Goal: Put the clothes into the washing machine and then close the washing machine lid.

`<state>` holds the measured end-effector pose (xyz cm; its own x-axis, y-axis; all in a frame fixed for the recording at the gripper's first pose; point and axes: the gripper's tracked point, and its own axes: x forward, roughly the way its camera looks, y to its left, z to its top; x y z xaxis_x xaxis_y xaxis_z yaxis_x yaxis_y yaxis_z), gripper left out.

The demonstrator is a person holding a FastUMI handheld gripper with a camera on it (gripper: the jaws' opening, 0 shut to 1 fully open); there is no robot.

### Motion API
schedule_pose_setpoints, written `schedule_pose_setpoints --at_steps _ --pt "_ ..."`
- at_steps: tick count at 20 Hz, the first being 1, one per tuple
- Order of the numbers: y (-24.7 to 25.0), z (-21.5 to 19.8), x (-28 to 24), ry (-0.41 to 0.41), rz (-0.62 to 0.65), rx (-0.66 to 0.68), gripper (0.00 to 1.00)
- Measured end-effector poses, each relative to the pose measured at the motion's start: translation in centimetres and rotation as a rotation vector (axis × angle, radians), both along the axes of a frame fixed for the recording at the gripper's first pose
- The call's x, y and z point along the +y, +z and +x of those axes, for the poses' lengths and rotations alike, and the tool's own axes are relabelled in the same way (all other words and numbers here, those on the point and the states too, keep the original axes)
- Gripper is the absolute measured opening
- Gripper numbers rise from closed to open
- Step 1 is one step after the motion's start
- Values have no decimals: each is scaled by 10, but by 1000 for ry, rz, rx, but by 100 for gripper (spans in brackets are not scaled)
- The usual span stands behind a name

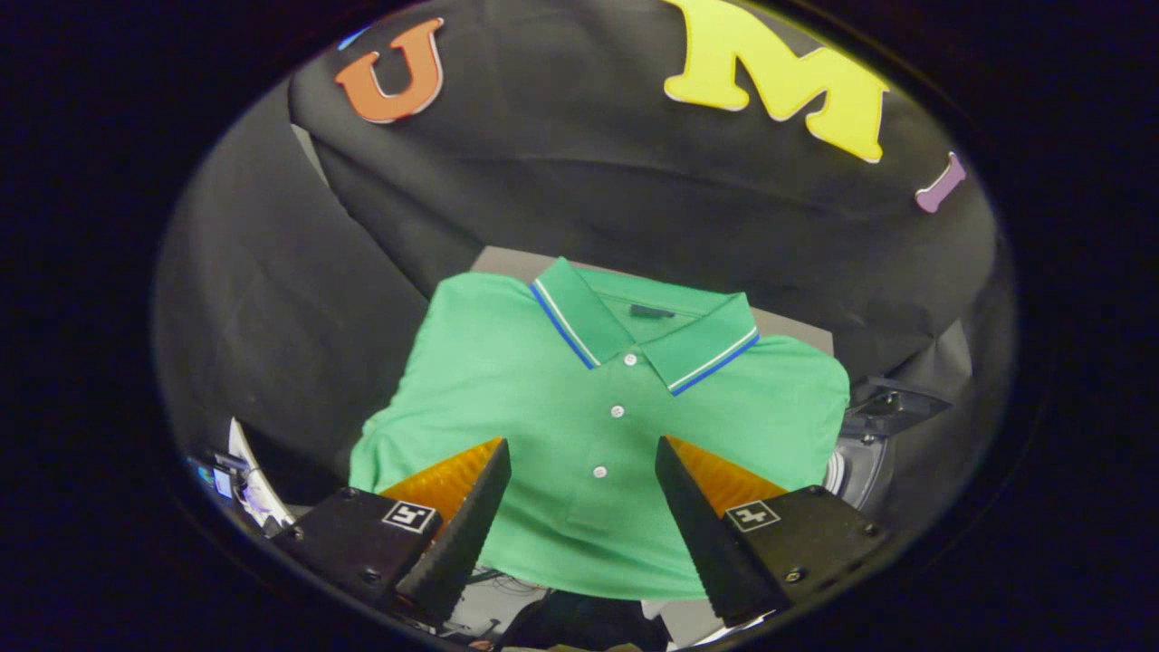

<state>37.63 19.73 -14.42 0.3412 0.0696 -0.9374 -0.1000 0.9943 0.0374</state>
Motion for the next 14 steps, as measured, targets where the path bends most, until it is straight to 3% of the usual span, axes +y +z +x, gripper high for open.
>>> schedule_pose_setpoints --at_steps 8,10,14 --pt "-32 10 1 -56 -32 132 97" --pt "-36 9 1 -24 -65 147 98" --pt "-33 9 -2 -34 -64 186 97"
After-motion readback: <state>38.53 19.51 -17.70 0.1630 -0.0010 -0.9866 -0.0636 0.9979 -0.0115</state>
